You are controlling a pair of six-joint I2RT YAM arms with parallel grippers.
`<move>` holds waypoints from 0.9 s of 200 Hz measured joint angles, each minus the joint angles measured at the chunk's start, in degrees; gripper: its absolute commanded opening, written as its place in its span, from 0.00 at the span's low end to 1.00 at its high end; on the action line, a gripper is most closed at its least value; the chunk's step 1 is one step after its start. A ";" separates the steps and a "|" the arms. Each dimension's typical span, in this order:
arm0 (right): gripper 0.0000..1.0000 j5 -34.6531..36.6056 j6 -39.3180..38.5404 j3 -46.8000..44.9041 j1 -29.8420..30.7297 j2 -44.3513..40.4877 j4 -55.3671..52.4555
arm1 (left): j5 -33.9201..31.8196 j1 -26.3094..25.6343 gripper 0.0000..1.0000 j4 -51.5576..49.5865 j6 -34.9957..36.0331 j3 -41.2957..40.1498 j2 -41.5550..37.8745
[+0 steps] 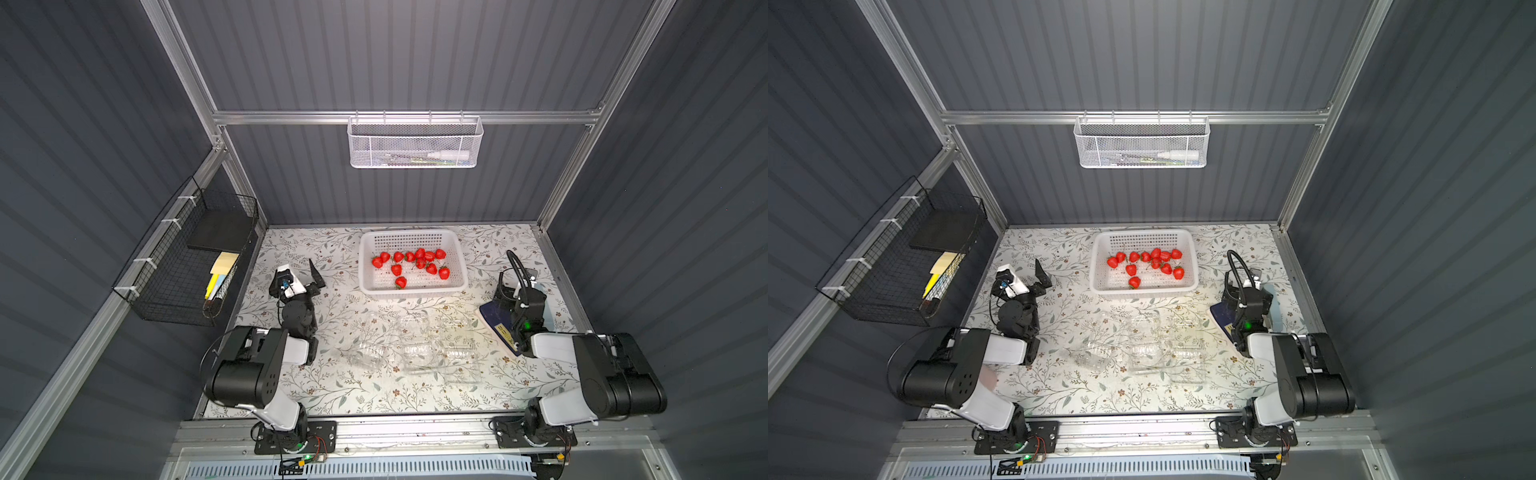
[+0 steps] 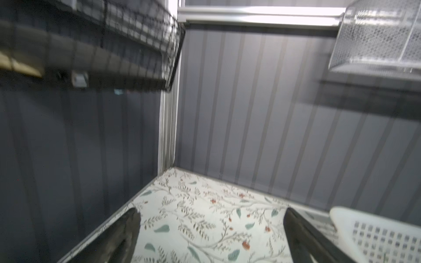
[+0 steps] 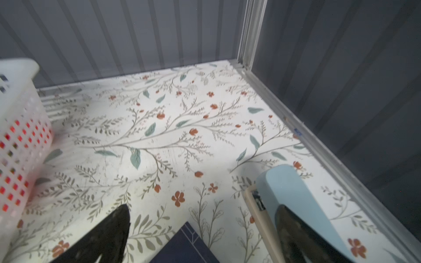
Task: Pack strawberries into containers
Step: Pick up the strawberry from the basket.
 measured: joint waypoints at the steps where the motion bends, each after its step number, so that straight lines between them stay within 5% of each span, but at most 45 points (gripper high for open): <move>1: 0.99 0.09 -0.02 0.00 0.07 -0.26 -0.09 | -0.20 -0.04 1.00 -0.15 -0.09 0.11 -0.28; 36: 0.99 4.20 4.26 6.58 2.32 -18.16 -19.50 | -9.75 -1.62 1.00 -17.00 -9.20 13.44 -6.86; 72: 0.99 5.35 4.07 16.72 10.05 -22.38 -26.29 | -16.37 -1.75 1.00 -37.81 -21.62 31.45 -3.39; 112: 0.99 -0.07 3.02 34.60 16.26 -3.93 -36.24 | -12.39 -1.64 0.93 -48.22 -24.15 41.99 5.09; 144: 0.80 -9.42 3.10 49.27 17.25 11.74 -42.05 | -3.23 -1.66 0.85 -50.38 -22.47 44.63 10.47; 180: 0.60 -17.55 3.17 59.67 17.88 24.65 -46.31 | 7.56 -2.23 0.86 -50.23 -21.29 45.27 13.94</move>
